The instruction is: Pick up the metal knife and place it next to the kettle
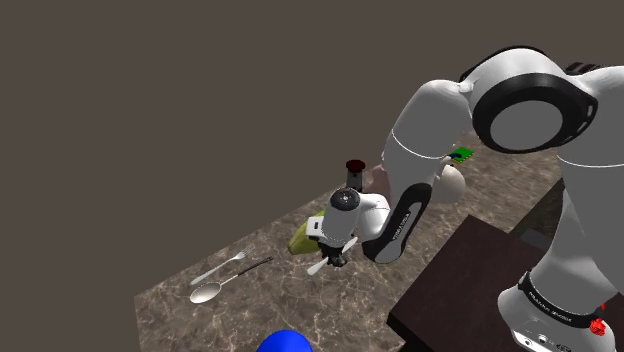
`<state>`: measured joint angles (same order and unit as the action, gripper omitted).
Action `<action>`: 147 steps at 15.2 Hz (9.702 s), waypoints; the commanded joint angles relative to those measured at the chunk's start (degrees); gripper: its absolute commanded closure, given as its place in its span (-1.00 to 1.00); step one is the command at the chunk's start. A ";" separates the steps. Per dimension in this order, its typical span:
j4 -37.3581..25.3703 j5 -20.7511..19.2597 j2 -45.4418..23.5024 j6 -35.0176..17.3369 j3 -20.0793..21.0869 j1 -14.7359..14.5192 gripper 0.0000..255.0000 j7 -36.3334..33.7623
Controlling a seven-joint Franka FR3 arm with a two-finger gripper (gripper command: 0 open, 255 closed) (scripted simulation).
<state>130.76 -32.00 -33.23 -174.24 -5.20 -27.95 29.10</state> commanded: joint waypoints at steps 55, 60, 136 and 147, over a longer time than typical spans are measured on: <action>14.31 25.62 41.73 25.58 5.02 16.81 1.00 39.35; 16.64 27.00 43.80 24.87 -0.29 19.59 1.00 48.54; 3.56 84.44 1.63 -2.82 6.68 47.55 -1.00 125.99; 9.24 78.60 10.83 2.09 -1.52 40.63 -1.00 119.74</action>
<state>139.99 46.63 -22.43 -172.17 -6.68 12.71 148.87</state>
